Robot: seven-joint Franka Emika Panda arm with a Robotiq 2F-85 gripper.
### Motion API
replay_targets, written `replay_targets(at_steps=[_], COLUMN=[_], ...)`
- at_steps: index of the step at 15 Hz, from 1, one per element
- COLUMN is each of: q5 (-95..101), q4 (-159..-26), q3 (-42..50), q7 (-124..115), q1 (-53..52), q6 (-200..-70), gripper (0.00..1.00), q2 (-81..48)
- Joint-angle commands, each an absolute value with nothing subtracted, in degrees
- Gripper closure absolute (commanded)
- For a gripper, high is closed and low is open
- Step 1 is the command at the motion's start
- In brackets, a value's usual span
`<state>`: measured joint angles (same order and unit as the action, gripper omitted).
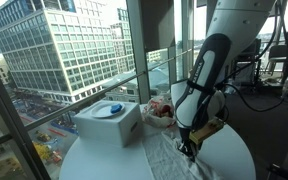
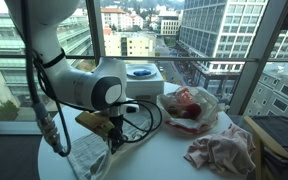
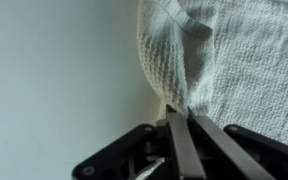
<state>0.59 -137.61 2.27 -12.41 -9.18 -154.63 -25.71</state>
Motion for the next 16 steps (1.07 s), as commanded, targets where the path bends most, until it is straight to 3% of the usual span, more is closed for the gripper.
replay_targets(at_steps=[1,6,7,10,16], q5=[0.9,2.5,3.0,1.7,0.3], q4=[-137.5,-135.2,-134.5,-133.2,-133.9], q3=[-0.2,-0.7,-0.2,-0.7,-1.1], q7=[-10.7,-11.0,-11.6,-11.4,-11.3], q1=[-9.2,-10.5,-10.9,-10.0,-8.6], q6=[-152.4,-153.3,-153.0,-151.5,-145.5], gripper=[0.94,0.93,0.71,0.53,0.06], q2=[-24.7,-27.2,-27.9,-28.7,-25.2])
